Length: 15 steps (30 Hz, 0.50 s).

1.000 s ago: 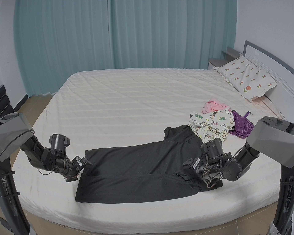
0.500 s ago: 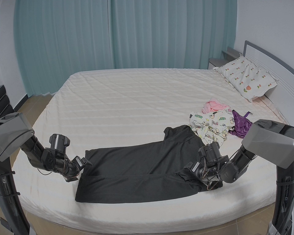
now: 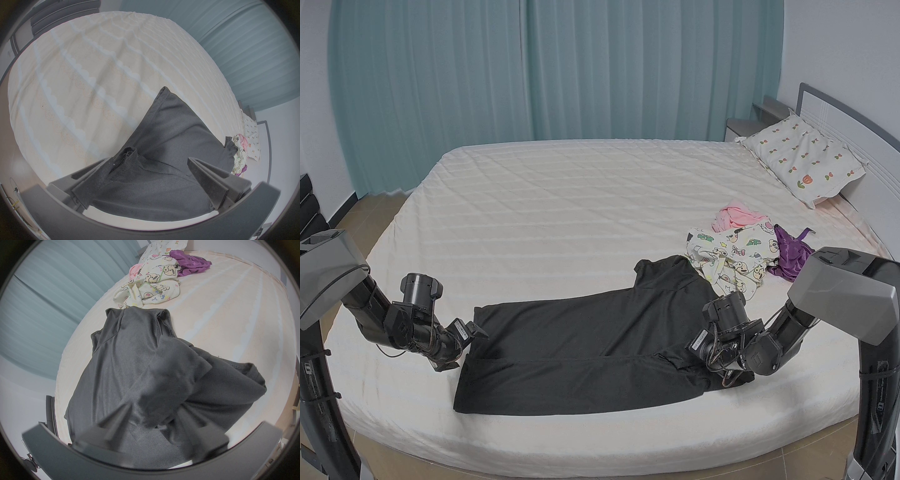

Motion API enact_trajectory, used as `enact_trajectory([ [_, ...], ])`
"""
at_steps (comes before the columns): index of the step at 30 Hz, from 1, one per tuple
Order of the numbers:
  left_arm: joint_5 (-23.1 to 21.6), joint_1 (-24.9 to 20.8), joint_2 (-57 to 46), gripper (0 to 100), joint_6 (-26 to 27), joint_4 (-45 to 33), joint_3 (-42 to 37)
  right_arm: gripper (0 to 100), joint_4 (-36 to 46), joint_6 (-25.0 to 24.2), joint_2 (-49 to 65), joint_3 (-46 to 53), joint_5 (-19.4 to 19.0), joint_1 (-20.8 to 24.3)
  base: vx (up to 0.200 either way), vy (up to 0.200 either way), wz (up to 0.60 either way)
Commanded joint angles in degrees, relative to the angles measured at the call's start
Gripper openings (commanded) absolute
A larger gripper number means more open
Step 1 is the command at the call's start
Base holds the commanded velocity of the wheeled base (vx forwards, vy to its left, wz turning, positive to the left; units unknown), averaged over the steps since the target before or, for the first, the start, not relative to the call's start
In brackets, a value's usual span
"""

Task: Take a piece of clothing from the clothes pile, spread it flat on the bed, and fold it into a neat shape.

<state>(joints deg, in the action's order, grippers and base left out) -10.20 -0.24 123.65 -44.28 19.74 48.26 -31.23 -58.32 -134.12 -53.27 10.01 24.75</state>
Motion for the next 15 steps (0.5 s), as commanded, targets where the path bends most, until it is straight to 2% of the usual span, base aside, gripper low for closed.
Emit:
enact_trajectory([
  [1, 0.01, -0.02, 0.01, 100, -0.11, 0.04, -0.01, 0, 0.03, -0.04, 0.97, 1.15, 0.19, 0.48, 0.0, 0.0, 0.0],
  [9, 0.01, 0.07, 0.01, 100, -0.02, 0.04, -0.1, 0, 0.73, 0.14, 4.31, 3.09, 0.36, 0.39, 0.0, 0.0, 0.0],
  [15, 0.01, 0.07, 0.01, 100, -0.02, 0.04, -0.1, 0, 0.65, 2.16, 4.13, 4.76, 0.36, 0.04, 0.0, 0.0, 0.0],
])
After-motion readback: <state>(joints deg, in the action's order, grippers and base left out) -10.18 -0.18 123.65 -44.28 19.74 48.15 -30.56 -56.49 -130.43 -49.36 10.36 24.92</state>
